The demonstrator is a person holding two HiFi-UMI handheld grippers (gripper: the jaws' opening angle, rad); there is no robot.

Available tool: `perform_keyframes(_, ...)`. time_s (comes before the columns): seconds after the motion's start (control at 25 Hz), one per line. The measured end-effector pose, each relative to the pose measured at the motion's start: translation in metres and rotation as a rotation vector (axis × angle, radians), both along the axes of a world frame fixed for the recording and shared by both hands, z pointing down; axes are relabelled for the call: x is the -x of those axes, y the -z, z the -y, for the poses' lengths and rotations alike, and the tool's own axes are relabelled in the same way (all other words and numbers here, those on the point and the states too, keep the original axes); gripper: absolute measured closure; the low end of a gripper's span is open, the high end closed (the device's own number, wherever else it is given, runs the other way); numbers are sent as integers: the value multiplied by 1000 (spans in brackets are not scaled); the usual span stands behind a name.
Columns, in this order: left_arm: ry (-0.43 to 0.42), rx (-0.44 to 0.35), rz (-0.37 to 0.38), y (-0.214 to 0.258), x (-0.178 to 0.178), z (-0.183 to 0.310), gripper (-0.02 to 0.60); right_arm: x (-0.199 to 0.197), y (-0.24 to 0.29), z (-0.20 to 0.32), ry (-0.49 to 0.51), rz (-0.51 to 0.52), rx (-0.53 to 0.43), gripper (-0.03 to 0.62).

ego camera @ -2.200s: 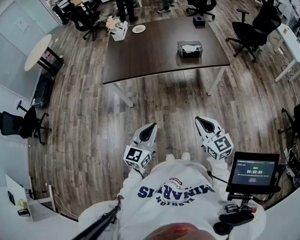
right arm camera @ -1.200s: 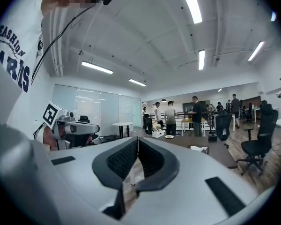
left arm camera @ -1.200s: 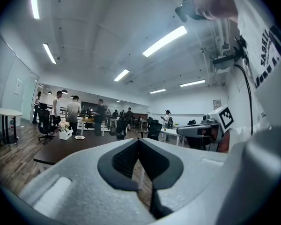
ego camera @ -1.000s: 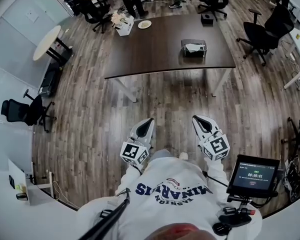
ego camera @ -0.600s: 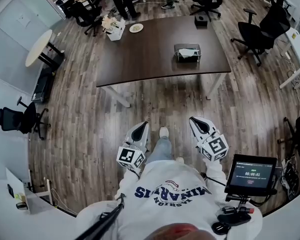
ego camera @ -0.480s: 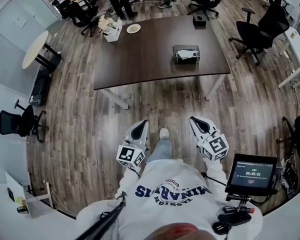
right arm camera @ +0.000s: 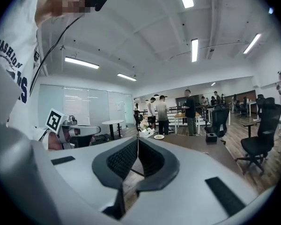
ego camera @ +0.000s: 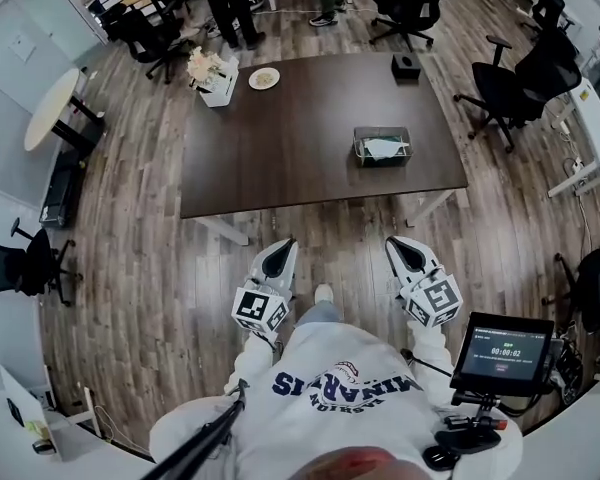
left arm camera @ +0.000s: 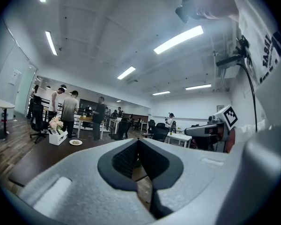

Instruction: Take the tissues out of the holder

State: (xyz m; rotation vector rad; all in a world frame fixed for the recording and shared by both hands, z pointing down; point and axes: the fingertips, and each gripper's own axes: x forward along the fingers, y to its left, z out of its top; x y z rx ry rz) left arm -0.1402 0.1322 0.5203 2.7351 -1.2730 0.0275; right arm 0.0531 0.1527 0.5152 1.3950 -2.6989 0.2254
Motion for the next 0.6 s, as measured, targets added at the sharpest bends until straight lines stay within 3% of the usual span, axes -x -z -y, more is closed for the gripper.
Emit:
perform_keyframes(0.36, -94, -38, 27, 3, 12, 114, 577, 19, 5, 93, -42, -44, 13, 583)
perform_keyframes(0.6, -79, 10, 9, -12, -18, 167, 577, -16, -4, 151, -54, -32, 26, 583)
